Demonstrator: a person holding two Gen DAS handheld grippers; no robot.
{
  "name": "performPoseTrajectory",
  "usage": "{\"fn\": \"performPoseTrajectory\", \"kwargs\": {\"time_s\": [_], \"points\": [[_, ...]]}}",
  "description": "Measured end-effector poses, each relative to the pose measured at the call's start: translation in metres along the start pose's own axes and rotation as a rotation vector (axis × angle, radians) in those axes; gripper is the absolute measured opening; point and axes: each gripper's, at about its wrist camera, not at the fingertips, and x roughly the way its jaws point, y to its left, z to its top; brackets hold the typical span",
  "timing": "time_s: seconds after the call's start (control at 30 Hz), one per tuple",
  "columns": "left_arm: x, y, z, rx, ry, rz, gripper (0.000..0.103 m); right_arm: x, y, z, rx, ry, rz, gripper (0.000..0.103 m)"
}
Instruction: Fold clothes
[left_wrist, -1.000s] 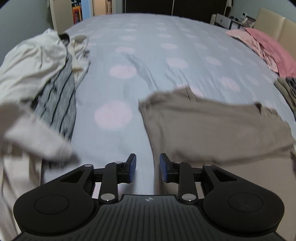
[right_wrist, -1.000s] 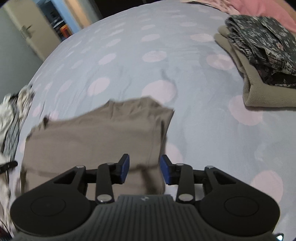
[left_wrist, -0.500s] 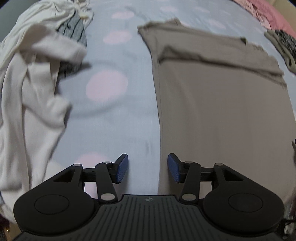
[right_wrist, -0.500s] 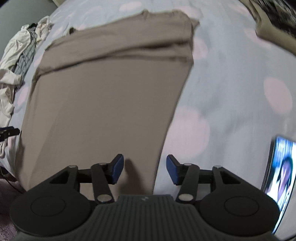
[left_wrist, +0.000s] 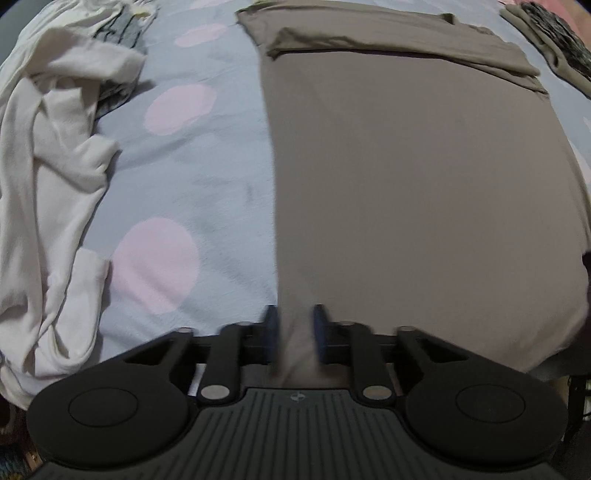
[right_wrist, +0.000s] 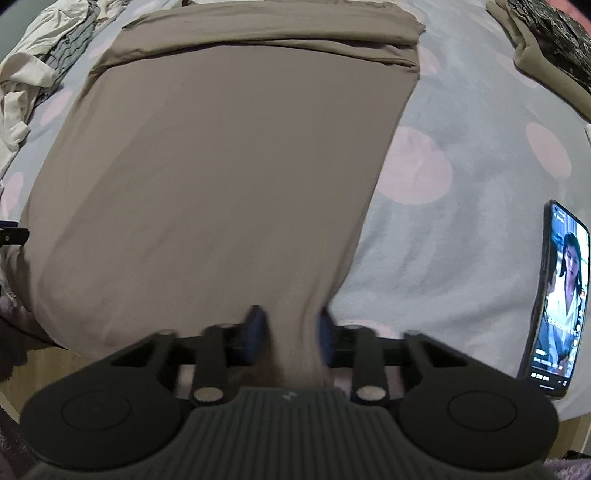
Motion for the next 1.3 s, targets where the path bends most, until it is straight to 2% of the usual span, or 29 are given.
{"fn": "performPoseTrajectory", "kwargs": {"time_s": [0.07, 0.23, 0.33, 0.57, 0.63, 0.7, 0.87, 0.97, 1.0, 1.07, 1.13, 1.3], "points": [[-0.001, -0.003, 0.0, 0.005, -0.01, -0.001, 0.001, -0.001, -0.002, 0.0, 0.013, -0.008, 0.001, 0.006], [-0.022, 0.01, 0.001, -0.071, -0.09, -0.032, 0.0, -0.017, 0.0, -0.002, 0.028, -0.064, 0.014, 0.004], [-0.033, 0.022, 0.008, -0.128, -0.155, -0.053, 0.0, -0.026, 0.0, 0.003, 0.03, -0.115, 0.011, 0.004], [-0.054, 0.027, 0.03, -0.171, -0.37, -0.035, 0.0, -0.034, -0.006, 0.03, 0.036, -0.258, -0.045, 0.004], [-0.05, 0.027, 0.04, -0.177, -0.405, -0.021, 0.0, -0.035, -0.008, 0.04, 0.036, -0.303, -0.064, 0.004], [-0.04, 0.024, 0.047, -0.155, -0.407, -0.004, 0.0, -0.034, -0.009, 0.05, 0.036, -0.343, -0.083, 0.004], [-0.015, 0.018, 0.056, -0.116, -0.361, 0.02, 0.002, -0.012, -0.011, 0.065, 0.023, -0.315, -0.116, 0.007], [-0.013, 0.017, 0.052, -0.091, -0.356, 0.051, 0.009, -0.007, -0.01, 0.06, 0.002, -0.308, -0.175, 0.016], [-0.015, 0.016, 0.049, -0.081, -0.361, 0.074, 0.014, -0.008, -0.009, 0.057, -0.007, -0.318, -0.19, 0.028], [-0.022, 0.014, 0.043, -0.072, -0.384, 0.115, 0.021, -0.009, -0.009, 0.052, -0.025, -0.337, -0.216, 0.038], [-0.03, 0.008, 0.037, -0.036, -0.423, 0.129, 0.027, -0.012, -0.004, 0.045, -0.054, -0.357, -0.21, 0.04], [-0.042, -0.022, 0.018, 0.147, -0.456, 0.071, 0.044, -0.022, 0.017, 0.028, -0.218, -0.398, -0.153, 0.043]]}}
